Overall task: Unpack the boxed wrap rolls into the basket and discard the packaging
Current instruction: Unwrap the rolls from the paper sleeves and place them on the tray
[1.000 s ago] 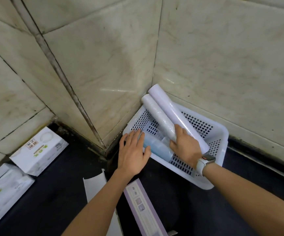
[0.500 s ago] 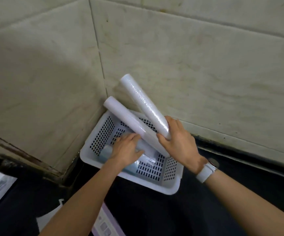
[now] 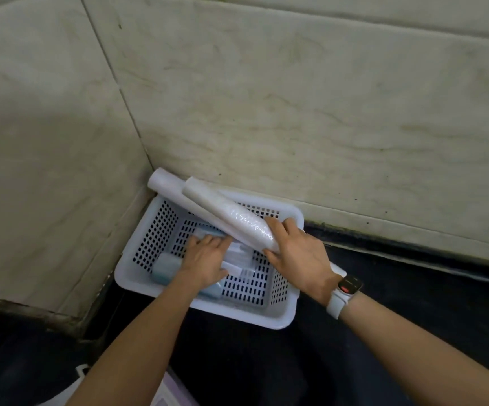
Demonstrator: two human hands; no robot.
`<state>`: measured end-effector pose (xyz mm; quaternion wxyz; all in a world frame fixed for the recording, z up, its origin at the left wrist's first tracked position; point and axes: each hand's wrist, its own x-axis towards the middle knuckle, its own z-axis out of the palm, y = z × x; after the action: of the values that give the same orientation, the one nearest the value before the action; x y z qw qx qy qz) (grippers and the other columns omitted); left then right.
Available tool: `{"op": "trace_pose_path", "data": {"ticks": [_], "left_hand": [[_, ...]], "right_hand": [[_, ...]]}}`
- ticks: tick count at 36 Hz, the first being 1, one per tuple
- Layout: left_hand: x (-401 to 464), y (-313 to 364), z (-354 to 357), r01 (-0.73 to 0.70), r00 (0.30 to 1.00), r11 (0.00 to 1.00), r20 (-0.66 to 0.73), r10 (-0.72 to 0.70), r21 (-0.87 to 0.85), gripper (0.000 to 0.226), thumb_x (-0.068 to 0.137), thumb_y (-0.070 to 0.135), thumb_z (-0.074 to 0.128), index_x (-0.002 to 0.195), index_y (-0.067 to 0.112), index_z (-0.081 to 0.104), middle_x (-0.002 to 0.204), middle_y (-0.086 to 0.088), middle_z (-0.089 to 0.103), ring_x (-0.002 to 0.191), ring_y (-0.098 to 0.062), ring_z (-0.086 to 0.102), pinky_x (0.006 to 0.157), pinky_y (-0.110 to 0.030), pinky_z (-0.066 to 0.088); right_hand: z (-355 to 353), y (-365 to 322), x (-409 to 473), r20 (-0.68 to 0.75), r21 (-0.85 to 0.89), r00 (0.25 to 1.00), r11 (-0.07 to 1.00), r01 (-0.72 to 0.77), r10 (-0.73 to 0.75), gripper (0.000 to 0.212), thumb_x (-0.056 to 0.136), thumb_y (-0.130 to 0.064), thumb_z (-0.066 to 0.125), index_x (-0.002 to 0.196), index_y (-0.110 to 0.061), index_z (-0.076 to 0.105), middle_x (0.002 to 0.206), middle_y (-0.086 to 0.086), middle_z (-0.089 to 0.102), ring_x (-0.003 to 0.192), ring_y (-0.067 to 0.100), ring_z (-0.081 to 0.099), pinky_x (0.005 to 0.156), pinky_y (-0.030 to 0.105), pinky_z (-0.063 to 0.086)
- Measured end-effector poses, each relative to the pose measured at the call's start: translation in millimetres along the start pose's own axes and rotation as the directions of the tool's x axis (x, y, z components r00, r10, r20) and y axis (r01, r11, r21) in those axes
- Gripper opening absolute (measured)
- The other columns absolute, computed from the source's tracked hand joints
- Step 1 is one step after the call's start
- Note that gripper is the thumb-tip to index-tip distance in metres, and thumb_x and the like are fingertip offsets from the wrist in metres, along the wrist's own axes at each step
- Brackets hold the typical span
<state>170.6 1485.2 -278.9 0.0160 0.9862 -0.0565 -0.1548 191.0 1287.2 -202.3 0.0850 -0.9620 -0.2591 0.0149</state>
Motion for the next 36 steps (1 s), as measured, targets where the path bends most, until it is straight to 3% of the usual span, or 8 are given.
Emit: {"op": "trace_pose_path", "data": {"ticks": [6,11,16,20,25,28,31,36], "left_hand": [[5.9,2.4,-0.4,0.009,1.0,0.996,-0.008,-0.008,0.092,0.065,0.082,0.026,0.058,0.14,0.02,0.031,0.131,-0.003,0.055,0.124,-0.022,0.044,0.108,-0.047,0.027],[4.3,2.6,0.6,0.002,0.999,0.984,-0.038,0.004,0.178,0.039,0.083,0.029,0.063,0.12,0.02,0.056,0.124,-0.005,0.056,0.118,-0.022,0.046,0.108,-0.045,0.031],[-8.4,1.8,-9.8,-0.071,0.983,0.982,-0.156,0.099,0.176,0.037,0.078,0.038,0.067,0.11,0.018,0.064,0.118,-0.004,0.055,0.115,-0.022,0.046,0.107,-0.043,0.032],[-21.3,-0.6,-36.1,-0.101,0.936,0.97,-0.309,0.169,0.223,0.042,0.05,0.031,0.085,0.085,0.016,0.068,0.093,-0.002,0.07,0.089,-0.021,0.064,0.082,-0.038,0.049],[-51.9,8.6,-70.9,-0.091,0.876,0.99,-0.464,0.133,0.111,0.046,0.044,0.024,0.086,0.076,0.014,0.055,0.059,0.0,0.064,0.054,-0.018,0.061,0.058,-0.026,0.049],[-79.7,27.5,-87.0,-0.064,0.868,0.992,-0.497,0.003,-0.105,0.035,0.074,0.026,0.072,0.095,0.009,0.05,0.062,-0.006,0.063,0.046,-0.022,0.047,0.039,-0.024,0.026],[-109.4,53.1,-83.8,-0.081,0.884,0.918,-0.454,-0.114,-0.388,0.03,0.088,0.022,0.056,0.111,0.009,0.043,0.078,-0.008,0.061,0.062,-0.027,0.054,0.052,-0.032,0.036],[-151.3,108.0,-60.3,-0.112,0.919,0.758,-0.358,-0.167,-0.643,0.015,0.089,0.015,0.052,0.101,0.012,0.043,0.092,-0.007,0.052,0.081,-0.024,0.054,0.067,-0.037,0.045]], "right_hand": [[3.6,3.9,-0.5,-0.004,0.0,1.0,1.0,-0.002,0.002,0.056,0.089,-0.039,0.049,0.138,-0.022,0.027,0.117,0.006,0.051,0.09,0.028,0.061,0.068,0.038,0.051],[3.9,5.6,-3.8,-0.009,-0.014,1.0,1.0,0.015,-0.015,0.055,0.09,-0.038,0.048,0.138,-0.021,0.029,0.117,0.007,0.051,0.09,0.029,0.061,0.069,0.038,0.051],[1.7,4.6,-10.0,-0.016,-0.015,1.0,1.0,0.005,-0.006,0.056,0.09,-0.037,0.049,0.139,-0.022,0.027,0.118,0.007,0.05,0.092,0.028,0.061,0.071,0.037,0.049],[-5.3,1.8,-18.7,-0.059,-0.011,0.998,1.0,-0.009,0.008,0.053,0.089,-0.037,0.051,0.136,-0.02,0.034,0.113,0.008,0.054,0.088,0.029,0.062,0.064,0.034,0.046],[-20.5,1.8,-43.4,-0.105,0.017,0.99,0.996,-0.088,0.09,0.058,0.086,-0.037,0.056,0.137,-0.018,0.035,0.107,0.009,0.057,0.083,0.027,0.062,0.057,0.032,0.042],[-30.9,2.5,-73.2,-0.129,0.069,0.977,0.984,-0.164,0.171,0.059,0.089,-0.04,0.05,0.14,-0.02,0.029,0.111,0.006,0.055,0.092,0.026,0.061,0.065,0.035,0.047],[-37.4,2.3,-113.3,-0.124,0.142,0.961,0.963,-0.228,0.246,0.062,0.088,-0.041,0.051,0.141,-0.021,0.027,0.115,0.004,0.055,0.098,0.025,0.06,0.072,0.037,0.05],[-37.3,6.9,-184.9,-0.108,0.139,0.93,0.932,-0.336,0.351,0.066,0.087,-0.044,0.052,0.144,-0.023,0.024,0.115,0.003,0.056,0.099,0.023,0.06,0.073,0.035,0.049]]}}
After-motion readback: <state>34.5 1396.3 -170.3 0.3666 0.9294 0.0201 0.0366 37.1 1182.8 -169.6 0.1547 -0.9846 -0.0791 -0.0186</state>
